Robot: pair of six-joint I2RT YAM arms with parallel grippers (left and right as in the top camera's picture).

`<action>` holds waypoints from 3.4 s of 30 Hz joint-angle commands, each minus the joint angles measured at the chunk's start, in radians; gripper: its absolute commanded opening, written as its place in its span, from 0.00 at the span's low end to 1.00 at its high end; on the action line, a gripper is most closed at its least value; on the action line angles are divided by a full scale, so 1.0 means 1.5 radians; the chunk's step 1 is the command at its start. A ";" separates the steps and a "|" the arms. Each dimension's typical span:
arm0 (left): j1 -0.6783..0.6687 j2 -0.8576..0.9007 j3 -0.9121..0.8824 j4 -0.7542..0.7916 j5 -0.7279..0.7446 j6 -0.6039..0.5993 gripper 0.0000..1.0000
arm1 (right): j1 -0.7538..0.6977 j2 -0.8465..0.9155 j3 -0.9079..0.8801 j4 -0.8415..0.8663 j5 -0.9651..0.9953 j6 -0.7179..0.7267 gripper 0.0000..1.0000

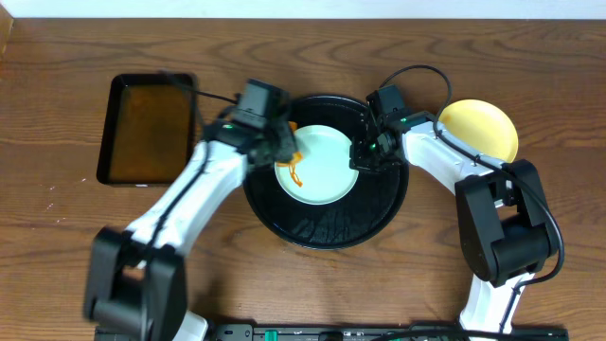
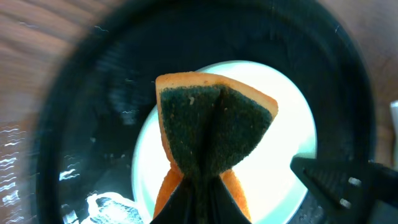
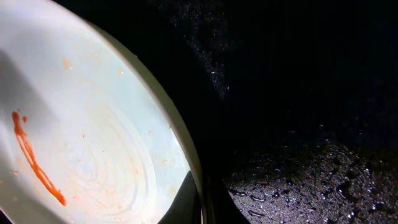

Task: Clean dirty plates on tray and stack at the side
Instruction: 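Bring the sponge onto the remaining green plate with the left gripper, then scrub the green plate with the sponge in the left gripper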

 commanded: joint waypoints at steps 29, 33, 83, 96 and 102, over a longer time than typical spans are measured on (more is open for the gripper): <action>-0.054 0.171 -0.002 -0.012 -0.203 -0.031 0.08 | -0.008 0.033 -0.003 -0.003 0.045 0.002 0.01; -0.034 0.127 0.002 -0.053 -0.275 -0.018 0.08 | -0.008 0.033 -0.003 -0.003 0.045 0.002 0.01; -0.012 -0.027 0.002 0.006 -0.054 0.024 0.07 | -0.008 0.033 -0.003 -0.003 0.045 0.002 0.01; -0.071 0.017 -0.002 -0.014 -0.054 -0.036 0.07 | -0.008 0.033 -0.003 -0.001 0.045 0.002 0.01; -0.100 0.094 -0.002 0.041 -0.053 -0.098 0.08 | -0.008 0.033 -0.003 -0.001 0.045 0.002 0.01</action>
